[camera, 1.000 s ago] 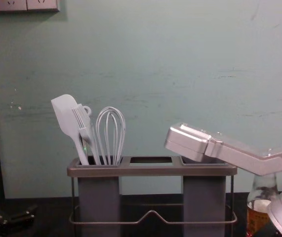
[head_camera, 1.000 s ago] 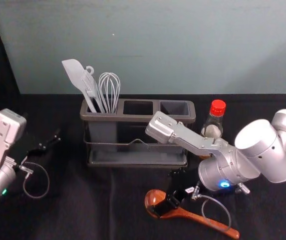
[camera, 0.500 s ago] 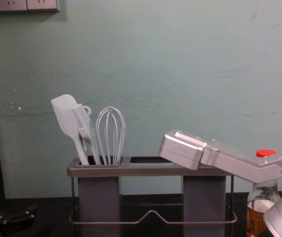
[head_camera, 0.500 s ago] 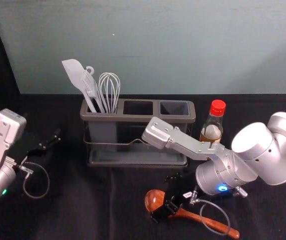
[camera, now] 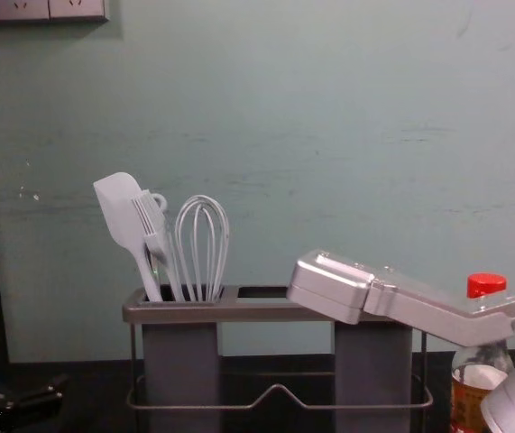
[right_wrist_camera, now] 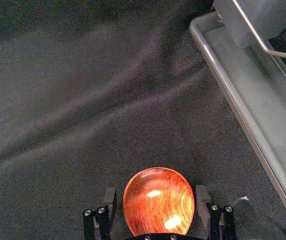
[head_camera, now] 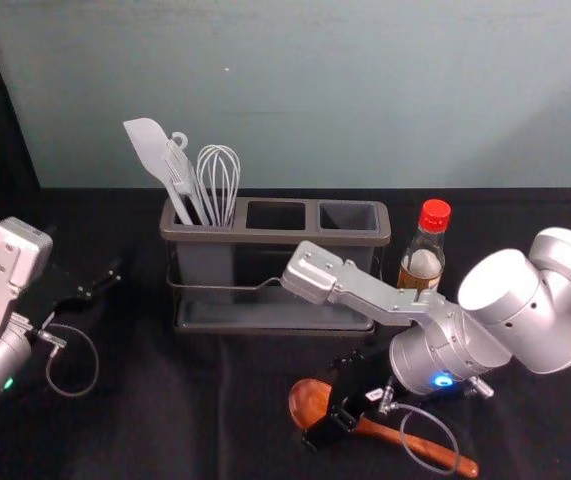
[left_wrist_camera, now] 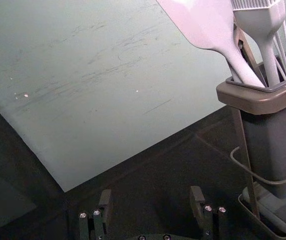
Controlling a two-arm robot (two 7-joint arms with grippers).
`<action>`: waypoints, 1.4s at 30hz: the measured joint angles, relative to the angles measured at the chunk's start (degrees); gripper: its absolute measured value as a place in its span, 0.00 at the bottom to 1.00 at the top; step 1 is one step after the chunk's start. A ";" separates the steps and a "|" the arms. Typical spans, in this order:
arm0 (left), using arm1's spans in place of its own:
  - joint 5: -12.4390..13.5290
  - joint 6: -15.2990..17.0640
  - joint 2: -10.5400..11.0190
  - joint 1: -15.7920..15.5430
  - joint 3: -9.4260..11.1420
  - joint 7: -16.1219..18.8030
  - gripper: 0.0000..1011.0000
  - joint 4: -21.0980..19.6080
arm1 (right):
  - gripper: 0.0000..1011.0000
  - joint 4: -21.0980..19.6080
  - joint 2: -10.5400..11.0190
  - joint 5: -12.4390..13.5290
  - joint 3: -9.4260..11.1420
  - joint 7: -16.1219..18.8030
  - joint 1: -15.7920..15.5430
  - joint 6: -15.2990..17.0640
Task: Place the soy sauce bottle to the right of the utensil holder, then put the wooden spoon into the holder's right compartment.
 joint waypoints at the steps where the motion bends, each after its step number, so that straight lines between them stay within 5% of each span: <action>1: 0.00 0.00 0.00 0.00 0.00 0.00 1.00 0.00 | 0.99 0.04 -0.02 -0.07 -0.04 -0.06 -0.02 -0.01; 17: 0.00 0.00 0.00 0.00 0.00 0.00 1.00 0.00 | 0.99 0.00 0.08 -0.52 -0.09 -0.61 -0.35 -0.94; 26: 0.00 0.00 0.00 0.00 0.00 0.00 1.00 0.00 | 0.83 0.02 0.04 -0.47 -0.05 -0.58 -0.31 -0.78; 36: 0.00 0.00 0.00 0.00 0.00 0.00 1.00 0.00 | 0.83 -0.07 0.06 -0.44 0.03 -0.59 -0.30 -0.74; 42: 0.00 0.00 0.00 0.00 0.00 0.00 1.00 0.00 | 0.83 -5.46 2.71 0.45 4.09 -2.79 -3.17 -5.22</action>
